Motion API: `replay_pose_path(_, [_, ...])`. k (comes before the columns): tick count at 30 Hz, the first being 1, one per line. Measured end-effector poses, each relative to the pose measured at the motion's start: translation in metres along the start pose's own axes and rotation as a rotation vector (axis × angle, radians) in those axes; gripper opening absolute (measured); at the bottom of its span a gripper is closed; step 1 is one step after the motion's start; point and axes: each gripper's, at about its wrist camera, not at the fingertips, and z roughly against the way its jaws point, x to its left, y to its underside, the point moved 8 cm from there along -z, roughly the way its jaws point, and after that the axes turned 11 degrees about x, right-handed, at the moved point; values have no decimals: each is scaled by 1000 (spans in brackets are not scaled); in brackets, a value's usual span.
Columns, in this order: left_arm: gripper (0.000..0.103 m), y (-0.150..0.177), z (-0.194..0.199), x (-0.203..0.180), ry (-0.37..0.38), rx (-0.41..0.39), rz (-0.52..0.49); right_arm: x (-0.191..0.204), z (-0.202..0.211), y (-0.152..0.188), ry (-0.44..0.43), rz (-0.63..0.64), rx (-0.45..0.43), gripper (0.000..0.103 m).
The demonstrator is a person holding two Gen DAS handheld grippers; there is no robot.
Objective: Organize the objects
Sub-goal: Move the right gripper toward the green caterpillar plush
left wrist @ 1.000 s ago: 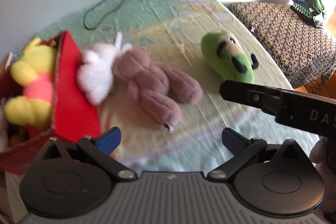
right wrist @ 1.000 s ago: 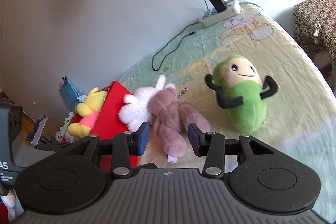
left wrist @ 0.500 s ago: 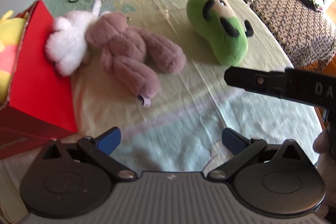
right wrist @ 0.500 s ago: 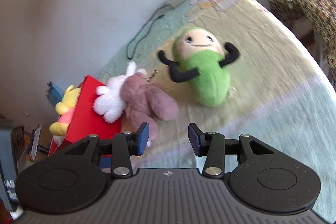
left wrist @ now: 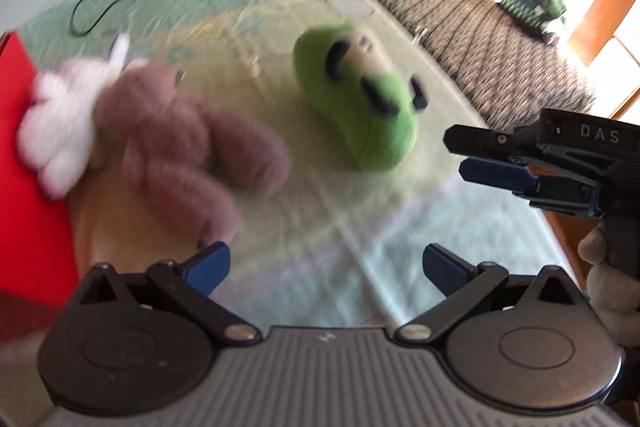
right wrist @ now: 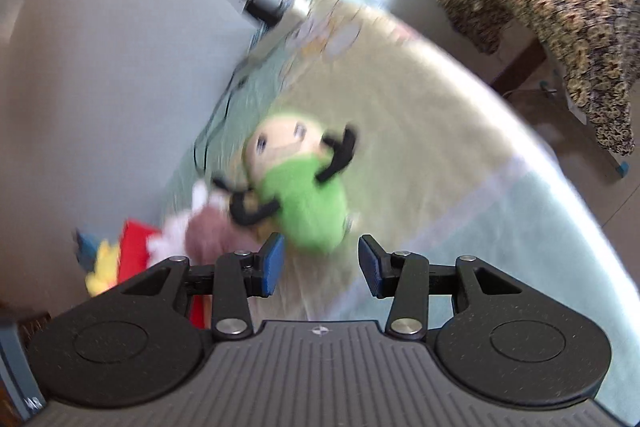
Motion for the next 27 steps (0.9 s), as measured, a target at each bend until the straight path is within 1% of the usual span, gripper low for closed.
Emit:
replay_pose_path(2, [102, -13, 2, -3, 45, -29, 3, -6, 5, -14, -16, -41, -32, 46])
replay_pose_path(4, [102, -24, 1, -4, 78, -52, 7, -10, 3, -27, -29, -75, -40, 46])
replay_pose_path(6, [102, -36, -1, -6, 90, -71, 15, -12, -4, -38, -38, -95, -49, 46])
replay_pose_path(8, [102, -45, -2, -4, 104, -83, 20, -13, -14, -47, -24, -92, -51, 46])
replay_pose_path(11, [102, -52, -3, -4, 155, -92, 21, -18, -28, -57, -26, -118, -49, 46])
replay_pose_path(13, [102, -57, -2, -3, 154, -113, 24, -18, -36, -61, -59, -142, -31, 46])
replay_pose_path(15, [102, -61, -1, 1, 154, -130, 25, -14, -44, -60, -72, -142, -8, 45])
replay_pose_path(18, [102, -67, -1, 5, 181, -134, 32, -2, -57, -52, -99, -120, 45, 45])
replay_pose_path(21, [102, -69, -4, 9, 190, -133, 38, 19, -68, -43, -168, -93, 105, 45])
replay_pose_path(23, [102, -69, -5, 14, 183, -135, 45, 34, -70, -39, -204, -41, 129, 45])
replay_pose_path(25, [102, -71, -8, 20, 167, -137, 56, 40, -68, -41, -213, -24, 111, 45])
replay_pose_path(27, [102, -74, -14, 29, 158, -135, 70, 36, -67, -45, -205, -38, 93, 47])
